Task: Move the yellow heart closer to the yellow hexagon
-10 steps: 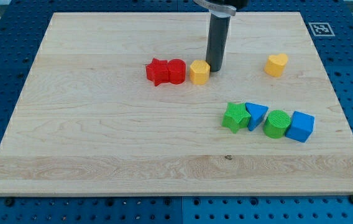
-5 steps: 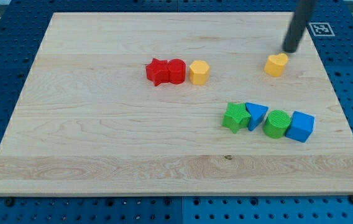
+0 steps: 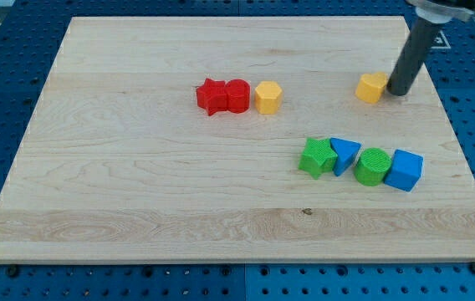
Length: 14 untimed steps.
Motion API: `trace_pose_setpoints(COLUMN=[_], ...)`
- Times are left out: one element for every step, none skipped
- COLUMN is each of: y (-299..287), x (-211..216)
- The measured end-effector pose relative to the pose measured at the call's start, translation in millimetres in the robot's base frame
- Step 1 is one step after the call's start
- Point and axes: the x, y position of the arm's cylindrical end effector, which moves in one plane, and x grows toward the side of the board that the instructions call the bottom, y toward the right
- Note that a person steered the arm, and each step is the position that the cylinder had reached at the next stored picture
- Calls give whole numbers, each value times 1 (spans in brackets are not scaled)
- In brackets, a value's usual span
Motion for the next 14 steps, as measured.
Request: trace_pose_setpoints(y=[-30, -39, -39, -39, -43, -59, -73, -85, -86, -86, -86, -86, -86, -91], x=[0, -3, -9, -22, -24, -16, -1, 7, 1, -5, -5, -2, -2, -2])
